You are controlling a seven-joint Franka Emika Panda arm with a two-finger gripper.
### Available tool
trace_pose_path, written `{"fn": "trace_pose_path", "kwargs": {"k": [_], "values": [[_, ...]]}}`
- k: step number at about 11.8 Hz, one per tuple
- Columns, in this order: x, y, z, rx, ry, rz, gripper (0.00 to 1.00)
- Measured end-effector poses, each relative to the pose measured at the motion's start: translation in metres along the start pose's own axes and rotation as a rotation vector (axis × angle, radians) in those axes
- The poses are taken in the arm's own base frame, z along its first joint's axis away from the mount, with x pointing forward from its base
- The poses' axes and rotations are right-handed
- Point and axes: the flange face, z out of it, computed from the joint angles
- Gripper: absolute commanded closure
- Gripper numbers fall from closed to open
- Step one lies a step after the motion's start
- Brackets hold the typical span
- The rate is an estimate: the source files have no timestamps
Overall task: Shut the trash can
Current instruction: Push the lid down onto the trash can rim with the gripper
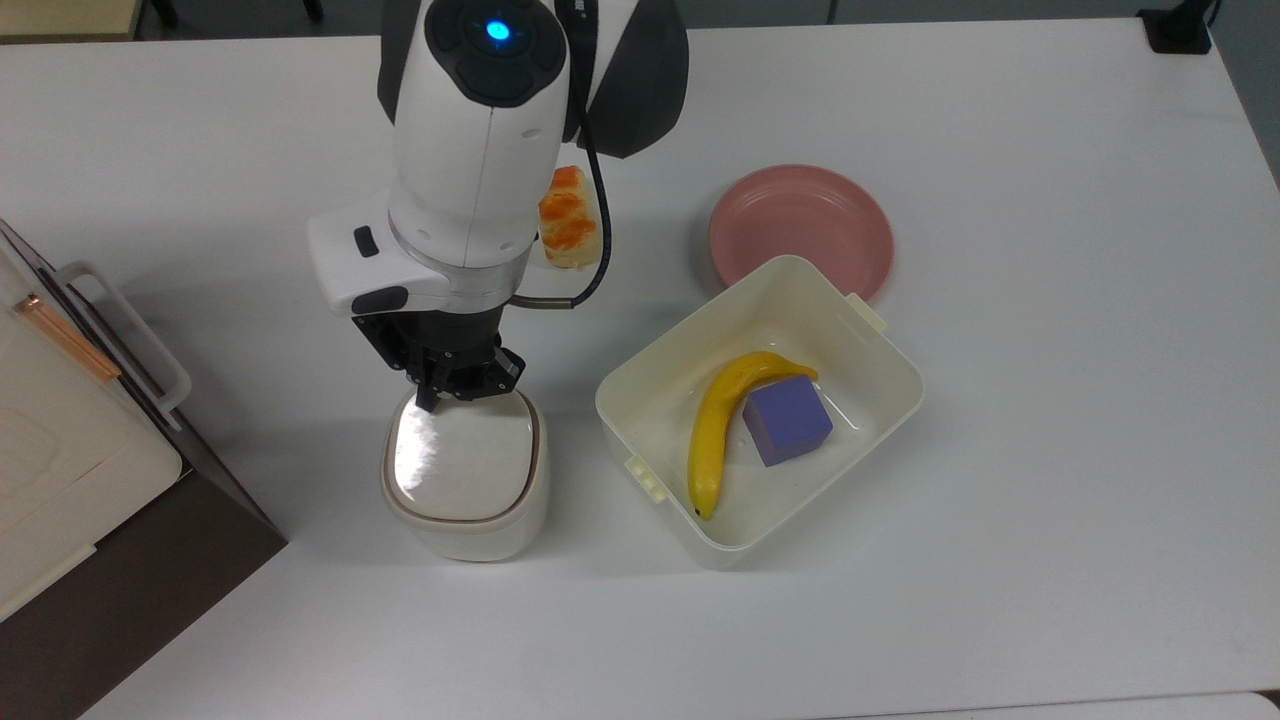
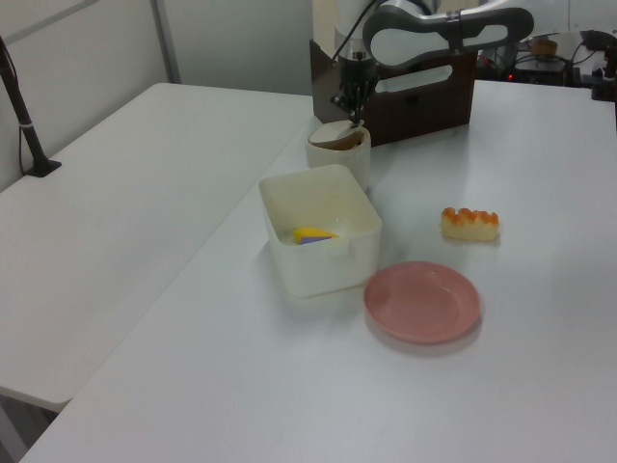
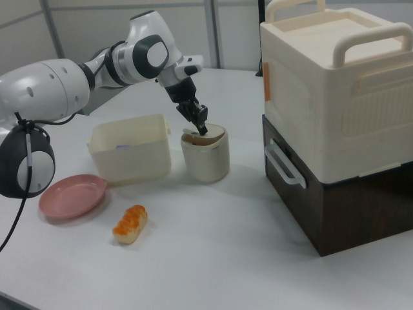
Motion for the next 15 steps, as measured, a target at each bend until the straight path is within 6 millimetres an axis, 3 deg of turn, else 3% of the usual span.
{"fn": "trace_pose_path", "kwargs": {"k": [6,15], "values": [[-0.016,-0.022,0.014,-0.026,-0.017,-0.060,1.00],[-0.026,-0.030,0.021,-0.087,0.040,-0.087,1.00]]}}
